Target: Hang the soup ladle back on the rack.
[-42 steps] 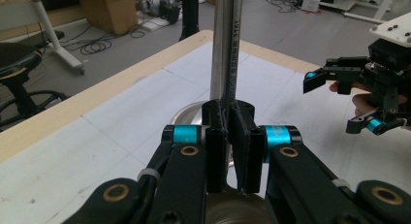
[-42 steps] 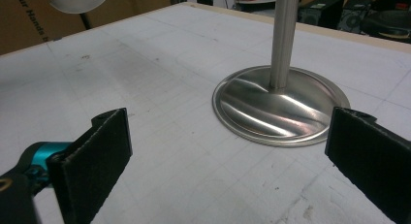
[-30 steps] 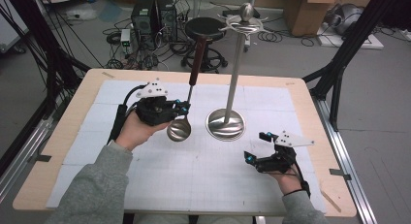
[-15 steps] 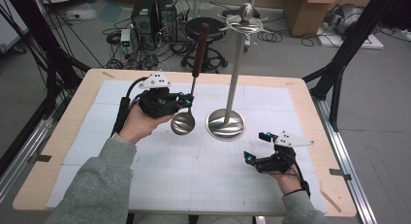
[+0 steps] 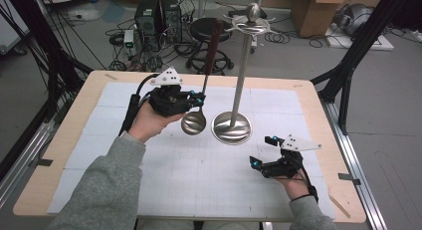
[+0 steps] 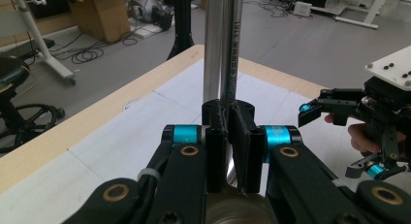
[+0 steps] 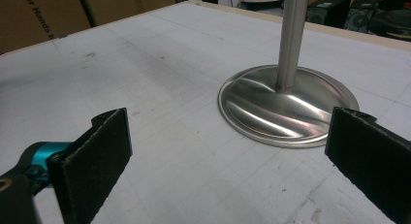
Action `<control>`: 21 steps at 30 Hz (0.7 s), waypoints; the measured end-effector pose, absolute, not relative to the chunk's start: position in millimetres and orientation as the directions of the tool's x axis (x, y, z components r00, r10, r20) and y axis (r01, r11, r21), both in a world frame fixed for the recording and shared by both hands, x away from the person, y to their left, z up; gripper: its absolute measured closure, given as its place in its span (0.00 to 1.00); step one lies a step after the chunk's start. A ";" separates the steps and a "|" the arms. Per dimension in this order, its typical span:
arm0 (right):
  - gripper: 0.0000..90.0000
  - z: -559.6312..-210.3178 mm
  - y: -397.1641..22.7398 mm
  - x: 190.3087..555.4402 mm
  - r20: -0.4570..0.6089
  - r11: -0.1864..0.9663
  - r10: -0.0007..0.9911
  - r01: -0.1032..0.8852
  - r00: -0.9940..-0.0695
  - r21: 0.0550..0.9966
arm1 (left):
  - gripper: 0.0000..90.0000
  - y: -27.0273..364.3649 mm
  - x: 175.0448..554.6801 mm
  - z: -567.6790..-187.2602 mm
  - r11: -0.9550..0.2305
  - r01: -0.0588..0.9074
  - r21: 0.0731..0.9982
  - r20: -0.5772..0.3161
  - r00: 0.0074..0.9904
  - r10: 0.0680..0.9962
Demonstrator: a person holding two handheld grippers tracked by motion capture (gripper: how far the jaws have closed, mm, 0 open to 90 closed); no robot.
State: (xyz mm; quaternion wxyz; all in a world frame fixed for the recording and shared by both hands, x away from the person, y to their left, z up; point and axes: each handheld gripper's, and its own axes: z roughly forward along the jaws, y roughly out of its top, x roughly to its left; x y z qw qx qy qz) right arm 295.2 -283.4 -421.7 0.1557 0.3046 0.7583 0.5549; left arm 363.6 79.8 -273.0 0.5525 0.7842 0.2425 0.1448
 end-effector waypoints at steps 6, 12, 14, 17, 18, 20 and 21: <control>0.02 -421.6 -283.3 295.0 0.101 0.200 0.634 0.289 -0.767 0.936 | 0.93 72.7 366.4 -268.1 -0.276 0.218 0.936 -0.036 0.839 0.542; 0.02 -421.4 -283.4 295.0 0.102 0.199 0.634 0.290 -0.766 0.936 | 0.93 73.6 372.0 -268.3 -0.282 0.226 0.932 -0.034 0.832 0.554; 0.02 -421.5 -283.3 295.1 0.100 0.200 0.634 0.287 -0.767 0.937 | 0.93 75.2 373.7 -268.6 -0.286 0.227 0.931 -0.033 0.832 0.553; 0.02 -421.4 -283.2 294.8 0.101 0.200 0.635 0.289 -0.766 0.936 | 0.93 75.8 374.9 -269.4 -0.290 0.230 0.929 -0.035 0.834 0.550; 0.02 -421.4 -283.2 294.8 0.101 0.200 0.635 0.290 -0.766 0.936 | 0.93 75.8 375.0 -269.5 -0.295 0.227 0.928 -0.032 0.837 0.547; 0.02 -421.4 -283.1 294.9 0.101 0.200 0.635 0.289 -0.766 0.936 | 0.93 75.1 374.5 -269.6 -0.290 0.226 0.930 -0.035 0.839 0.544; 0.02 -421.4 -283.0 294.7 0.103 0.199 0.635 0.291 -0.765 0.936 | 0.93 74.5 374.1 -269.4 -0.287 0.225 0.931 -0.036 0.840 0.542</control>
